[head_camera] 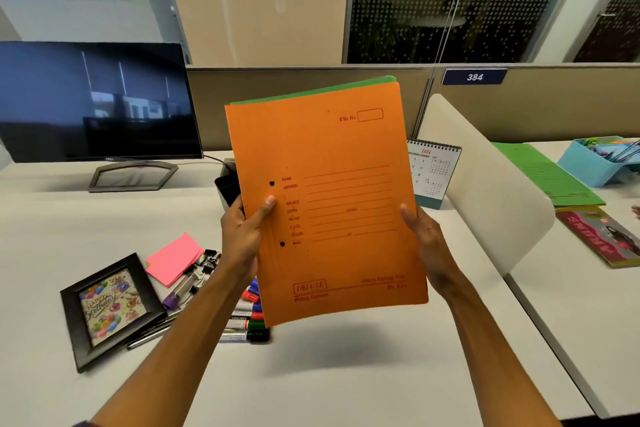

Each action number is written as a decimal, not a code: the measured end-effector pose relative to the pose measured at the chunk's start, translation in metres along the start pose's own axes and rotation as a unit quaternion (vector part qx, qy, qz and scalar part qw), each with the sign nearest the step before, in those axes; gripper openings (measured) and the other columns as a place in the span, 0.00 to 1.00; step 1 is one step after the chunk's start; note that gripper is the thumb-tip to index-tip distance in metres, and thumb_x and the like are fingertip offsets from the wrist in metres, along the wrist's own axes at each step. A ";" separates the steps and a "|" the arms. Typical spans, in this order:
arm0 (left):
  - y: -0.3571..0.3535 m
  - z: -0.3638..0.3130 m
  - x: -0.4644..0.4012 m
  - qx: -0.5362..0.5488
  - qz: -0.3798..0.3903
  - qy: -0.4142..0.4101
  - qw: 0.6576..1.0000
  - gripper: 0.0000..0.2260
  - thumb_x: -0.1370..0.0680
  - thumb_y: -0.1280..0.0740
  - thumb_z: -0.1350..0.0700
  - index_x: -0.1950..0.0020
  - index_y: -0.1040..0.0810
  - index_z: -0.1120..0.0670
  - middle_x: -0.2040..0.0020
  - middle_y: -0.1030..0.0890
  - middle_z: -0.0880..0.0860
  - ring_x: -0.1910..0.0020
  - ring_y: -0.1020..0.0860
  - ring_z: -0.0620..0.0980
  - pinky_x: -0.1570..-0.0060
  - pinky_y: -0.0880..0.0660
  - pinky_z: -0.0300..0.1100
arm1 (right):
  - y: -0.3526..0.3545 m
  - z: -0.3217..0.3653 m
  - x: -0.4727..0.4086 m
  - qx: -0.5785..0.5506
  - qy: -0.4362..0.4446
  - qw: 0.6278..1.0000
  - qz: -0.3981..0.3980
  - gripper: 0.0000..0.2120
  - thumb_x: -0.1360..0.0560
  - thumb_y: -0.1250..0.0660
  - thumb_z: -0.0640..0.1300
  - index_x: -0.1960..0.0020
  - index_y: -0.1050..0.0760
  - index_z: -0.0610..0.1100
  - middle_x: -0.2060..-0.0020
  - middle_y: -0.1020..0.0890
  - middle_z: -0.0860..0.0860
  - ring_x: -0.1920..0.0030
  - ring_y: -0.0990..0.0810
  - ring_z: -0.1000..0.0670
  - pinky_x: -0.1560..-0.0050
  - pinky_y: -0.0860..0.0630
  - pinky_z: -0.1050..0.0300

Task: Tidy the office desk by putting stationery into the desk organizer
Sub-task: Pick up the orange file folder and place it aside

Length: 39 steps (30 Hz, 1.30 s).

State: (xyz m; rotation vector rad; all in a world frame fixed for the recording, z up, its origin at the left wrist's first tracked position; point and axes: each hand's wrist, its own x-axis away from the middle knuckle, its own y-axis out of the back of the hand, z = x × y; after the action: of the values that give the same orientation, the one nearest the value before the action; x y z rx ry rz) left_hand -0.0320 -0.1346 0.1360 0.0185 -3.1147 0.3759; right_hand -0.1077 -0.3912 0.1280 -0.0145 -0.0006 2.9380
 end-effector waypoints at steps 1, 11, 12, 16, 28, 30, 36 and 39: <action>-0.001 0.001 0.000 -0.002 0.003 -0.004 1.000 0.17 0.21 0.34 0.55 0.32 0.29 0.51 0.46 0.18 0.48 0.54 0.16 0.44 0.66 0.20 0.38 | 0.000 0.000 -0.001 0.027 0.008 1.000 -0.004 0.21 0.26 0.40 0.57 0.34 0.31 0.55 0.45 0.19 0.59 0.49 0.17 0.50 0.59 0.20 0.60; 0.009 0.028 0.012 -0.059 0.051 -0.009 0.997 0.15 0.19 0.37 0.57 0.33 0.30 0.48 0.44 0.20 0.42 0.51 0.19 0.37 0.61 0.22 0.33 | 0.005 -0.033 -0.004 0.138 0.016 0.989 -0.051 0.24 0.29 0.28 0.51 0.35 0.30 0.53 0.43 0.21 0.54 0.47 0.19 0.47 0.46 0.23 0.49; 0.012 0.033 0.015 -0.065 0.056 -0.009 0.996 0.16 0.19 0.37 0.58 0.32 0.30 0.49 0.43 0.19 0.43 0.50 0.18 0.38 0.60 0.21 0.33 | 0.006 -0.038 -0.004 0.137 0.013 0.989 -0.058 0.26 0.31 0.27 0.52 0.36 0.29 0.52 0.43 0.20 0.52 0.47 0.19 0.46 0.45 0.23 0.46; 0.019 0.047 0.023 -0.086 0.085 -0.014 0.993 0.16 0.19 0.38 0.58 0.31 0.30 0.53 0.41 0.19 0.47 0.46 0.19 0.44 0.55 0.20 0.38 | 0.009 -0.056 0.000 0.153 0.024 0.986 -0.064 0.23 0.31 0.27 0.49 0.38 0.25 0.46 0.47 0.18 0.51 0.51 0.17 0.46 0.44 0.21 0.44; 0.007 0.043 0.023 -0.089 0.124 -0.021 0.988 0.19 0.21 0.34 0.59 0.30 0.30 0.56 0.40 0.19 0.52 0.46 0.18 0.48 0.56 0.20 0.37 | 0.015 -0.055 0.006 0.107 0.049 0.989 -0.087 0.23 0.33 0.26 0.49 0.40 0.27 0.52 0.49 0.19 0.60 0.52 0.18 0.56 0.56 0.21 0.67; 0.006 0.043 0.023 -0.084 0.125 -0.017 0.988 0.18 0.22 0.34 0.59 0.31 0.29 0.56 0.41 0.19 0.51 0.47 0.18 0.47 0.57 0.20 0.37 | 0.016 -0.050 0.005 0.097 0.056 0.990 -0.088 0.23 0.30 0.26 0.46 0.37 0.28 0.50 0.48 0.20 0.60 0.52 0.18 0.57 0.58 0.22 0.69; 0.000 0.037 0.024 -0.067 0.112 -0.017 0.991 0.20 0.27 0.32 0.52 0.35 0.27 0.52 0.44 0.18 0.48 0.50 0.17 0.47 0.58 0.20 0.36 | 0.016 -0.042 0.004 0.069 0.052 0.991 -0.101 0.20 0.28 0.28 0.45 0.38 0.29 0.50 0.49 0.21 0.58 0.52 0.20 0.57 0.56 0.24 0.63; -0.001 0.038 0.025 -0.069 0.119 -0.021 0.990 0.18 0.26 0.32 0.53 0.36 0.27 0.51 0.45 0.17 0.47 0.50 0.17 0.46 0.59 0.21 0.36 | 0.018 -0.045 0.005 0.063 0.046 0.993 -0.094 0.21 0.27 0.29 0.46 0.36 0.28 0.49 0.48 0.20 0.57 0.51 0.19 0.56 0.54 0.23 0.62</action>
State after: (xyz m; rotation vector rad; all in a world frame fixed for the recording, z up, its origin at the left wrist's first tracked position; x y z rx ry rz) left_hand -0.0567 -0.1447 0.0998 -0.3525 -3.1823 0.1614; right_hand -0.1155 -0.4074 0.0827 -0.1233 0.1878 2.7414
